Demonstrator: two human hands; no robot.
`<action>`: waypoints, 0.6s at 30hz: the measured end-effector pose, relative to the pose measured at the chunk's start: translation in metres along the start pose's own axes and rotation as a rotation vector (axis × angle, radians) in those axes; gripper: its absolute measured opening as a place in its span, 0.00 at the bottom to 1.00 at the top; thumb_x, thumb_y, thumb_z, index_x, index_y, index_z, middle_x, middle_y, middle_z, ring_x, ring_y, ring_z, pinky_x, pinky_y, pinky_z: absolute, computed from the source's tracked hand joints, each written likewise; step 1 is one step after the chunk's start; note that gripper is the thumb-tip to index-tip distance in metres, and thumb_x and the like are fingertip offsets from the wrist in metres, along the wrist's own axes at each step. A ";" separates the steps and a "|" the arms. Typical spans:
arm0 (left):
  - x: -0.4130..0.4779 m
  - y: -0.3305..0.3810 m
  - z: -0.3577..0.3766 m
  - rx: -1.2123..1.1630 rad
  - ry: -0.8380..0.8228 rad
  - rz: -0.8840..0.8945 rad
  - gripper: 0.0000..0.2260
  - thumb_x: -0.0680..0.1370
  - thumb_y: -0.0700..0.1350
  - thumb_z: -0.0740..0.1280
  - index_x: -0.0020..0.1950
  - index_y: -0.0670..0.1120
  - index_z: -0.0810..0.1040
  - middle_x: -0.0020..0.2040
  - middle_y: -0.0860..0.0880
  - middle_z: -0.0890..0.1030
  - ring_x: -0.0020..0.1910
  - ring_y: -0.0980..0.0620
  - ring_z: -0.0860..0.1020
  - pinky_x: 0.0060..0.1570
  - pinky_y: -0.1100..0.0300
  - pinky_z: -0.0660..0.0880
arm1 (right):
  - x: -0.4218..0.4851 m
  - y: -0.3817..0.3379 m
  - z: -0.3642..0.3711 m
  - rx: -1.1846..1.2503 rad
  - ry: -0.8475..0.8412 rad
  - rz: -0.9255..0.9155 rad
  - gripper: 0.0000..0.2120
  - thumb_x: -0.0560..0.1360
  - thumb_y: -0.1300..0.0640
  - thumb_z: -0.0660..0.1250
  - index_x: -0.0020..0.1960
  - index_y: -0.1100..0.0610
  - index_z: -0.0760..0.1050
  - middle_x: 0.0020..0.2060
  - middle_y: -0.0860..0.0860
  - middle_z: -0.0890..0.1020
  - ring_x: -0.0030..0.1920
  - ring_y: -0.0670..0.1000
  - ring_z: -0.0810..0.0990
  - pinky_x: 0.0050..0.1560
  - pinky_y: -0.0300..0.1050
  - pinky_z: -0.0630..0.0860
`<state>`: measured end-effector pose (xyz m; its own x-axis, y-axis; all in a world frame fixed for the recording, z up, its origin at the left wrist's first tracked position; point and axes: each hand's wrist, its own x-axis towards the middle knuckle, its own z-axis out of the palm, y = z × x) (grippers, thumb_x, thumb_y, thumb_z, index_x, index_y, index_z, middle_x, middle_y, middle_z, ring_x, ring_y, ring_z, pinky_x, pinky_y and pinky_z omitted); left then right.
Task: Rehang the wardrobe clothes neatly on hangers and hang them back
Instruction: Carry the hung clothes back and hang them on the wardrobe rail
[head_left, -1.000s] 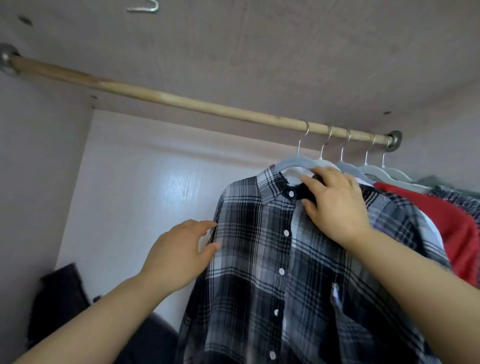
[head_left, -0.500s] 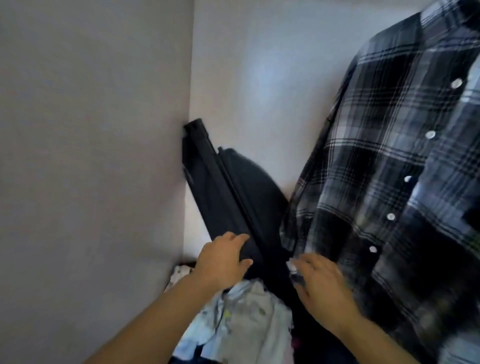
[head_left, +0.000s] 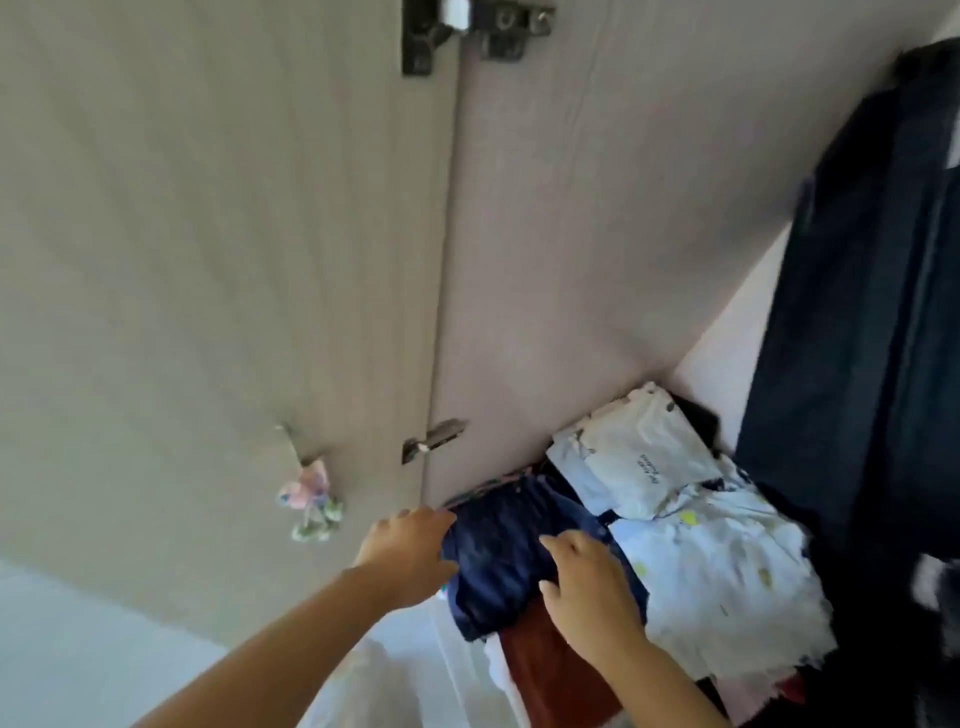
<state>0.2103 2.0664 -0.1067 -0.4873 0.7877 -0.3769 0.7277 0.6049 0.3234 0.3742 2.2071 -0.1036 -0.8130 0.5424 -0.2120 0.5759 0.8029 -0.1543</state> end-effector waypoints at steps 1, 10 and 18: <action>-0.019 -0.016 0.009 -0.010 0.004 -0.080 0.24 0.76 0.55 0.60 0.71 0.54 0.61 0.67 0.48 0.68 0.65 0.46 0.68 0.63 0.52 0.65 | 0.002 -0.012 0.009 -0.002 -0.023 -0.068 0.23 0.76 0.50 0.61 0.70 0.48 0.64 0.65 0.46 0.69 0.65 0.49 0.68 0.64 0.42 0.65; -0.216 -0.128 0.063 -0.229 0.134 -0.750 0.26 0.77 0.56 0.60 0.73 0.52 0.59 0.69 0.48 0.67 0.67 0.46 0.67 0.63 0.51 0.66 | -0.009 -0.186 0.070 -0.178 -0.269 -0.724 0.20 0.74 0.53 0.60 0.66 0.49 0.67 0.62 0.48 0.71 0.63 0.52 0.70 0.61 0.43 0.65; -0.351 -0.200 0.088 -0.412 0.316 -1.129 0.26 0.77 0.57 0.60 0.73 0.51 0.59 0.67 0.49 0.69 0.64 0.47 0.70 0.59 0.52 0.69 | -0.045 -0.368 0.097 -0.282 -0.314 -1.134 0.17 0.76 0.57 0.57 0.65 0.52 0.68 0.61 0.50 0.71 0.61 0.53 0.70 0.59 0.46 0.69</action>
<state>0.2786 1.6588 -0.1152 -0.8784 -0.2382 -0.4143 -0.3520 0.9089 0.2236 0.2079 1.8635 -0.1305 -0.7647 -0.5574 -0.3234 -0.5218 0.8301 -0.1967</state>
